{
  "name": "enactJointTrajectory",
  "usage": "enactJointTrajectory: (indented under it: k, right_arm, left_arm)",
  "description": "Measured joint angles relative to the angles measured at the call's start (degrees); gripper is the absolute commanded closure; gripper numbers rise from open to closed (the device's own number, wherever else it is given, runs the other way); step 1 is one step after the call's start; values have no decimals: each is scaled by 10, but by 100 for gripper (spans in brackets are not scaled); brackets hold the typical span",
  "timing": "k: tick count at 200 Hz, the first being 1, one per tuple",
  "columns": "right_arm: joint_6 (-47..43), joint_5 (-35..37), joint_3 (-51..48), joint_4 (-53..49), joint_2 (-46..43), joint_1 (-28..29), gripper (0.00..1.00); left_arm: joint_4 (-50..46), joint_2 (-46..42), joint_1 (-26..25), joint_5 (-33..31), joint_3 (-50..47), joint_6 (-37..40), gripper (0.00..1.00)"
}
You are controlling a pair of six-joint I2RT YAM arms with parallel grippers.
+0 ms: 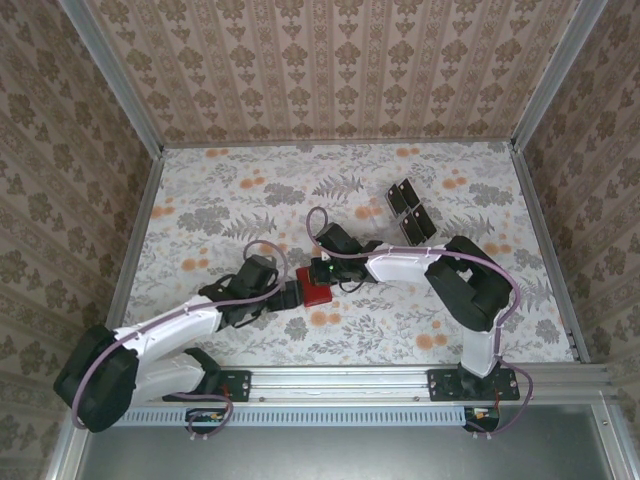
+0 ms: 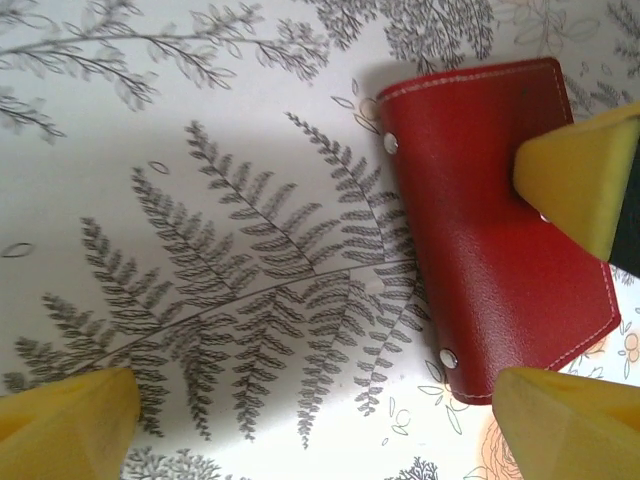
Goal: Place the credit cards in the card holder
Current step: Press the card holder at the center of the table.
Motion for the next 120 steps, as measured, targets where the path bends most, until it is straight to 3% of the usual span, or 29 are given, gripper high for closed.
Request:
enactJointTrajectory:
  k: [120]
  right_arm:
    - [6, -3, 0, 8, 6, 0, 100]
  left_arm:
    - [56, 70, -41, -22, 15, 0, 0]
